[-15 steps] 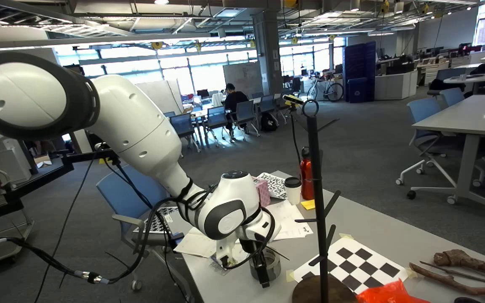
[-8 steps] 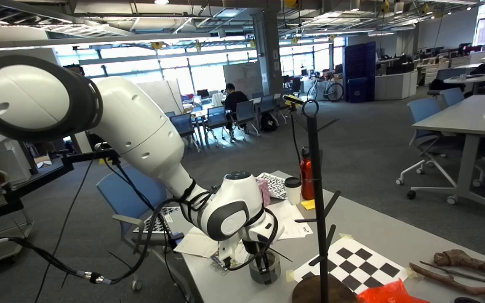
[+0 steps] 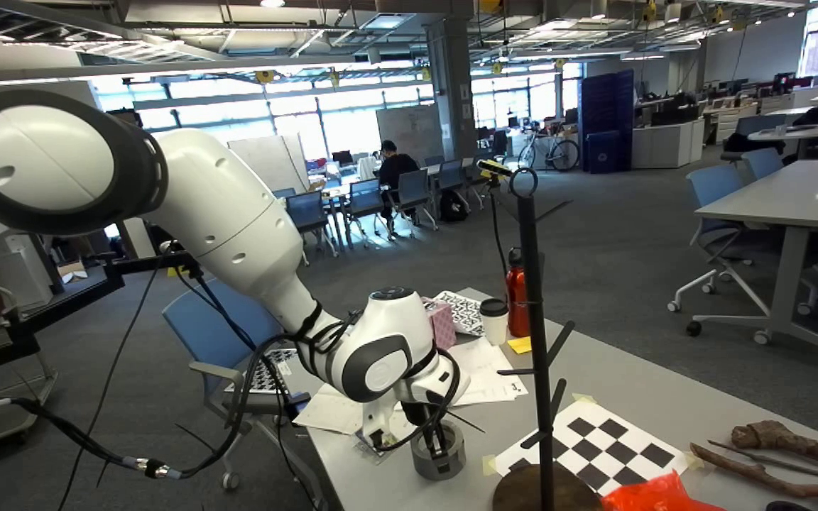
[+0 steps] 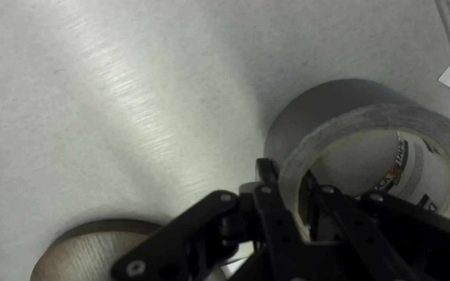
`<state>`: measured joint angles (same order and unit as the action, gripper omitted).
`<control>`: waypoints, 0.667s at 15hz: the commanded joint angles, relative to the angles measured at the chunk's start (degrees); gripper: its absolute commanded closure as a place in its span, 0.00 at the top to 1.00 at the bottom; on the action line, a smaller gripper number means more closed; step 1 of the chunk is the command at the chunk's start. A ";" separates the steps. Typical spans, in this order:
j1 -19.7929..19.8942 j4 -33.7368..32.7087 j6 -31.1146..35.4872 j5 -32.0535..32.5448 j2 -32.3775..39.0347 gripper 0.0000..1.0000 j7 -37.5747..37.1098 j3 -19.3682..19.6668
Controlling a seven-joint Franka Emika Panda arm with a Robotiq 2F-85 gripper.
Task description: Hang the gray masking tape on the stand
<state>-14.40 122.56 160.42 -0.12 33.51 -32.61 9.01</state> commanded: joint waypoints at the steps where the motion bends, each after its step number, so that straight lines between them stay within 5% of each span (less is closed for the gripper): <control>1: -3.57 4.00 -1.53 1.64 -4.20 0.04 -0.75 2.20; 10: -7.32 12.96 -2.72 8.45 -15.03 0.04 -3.03 5.58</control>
<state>-19.76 131.39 159.81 4.22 24.59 -33.02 11.81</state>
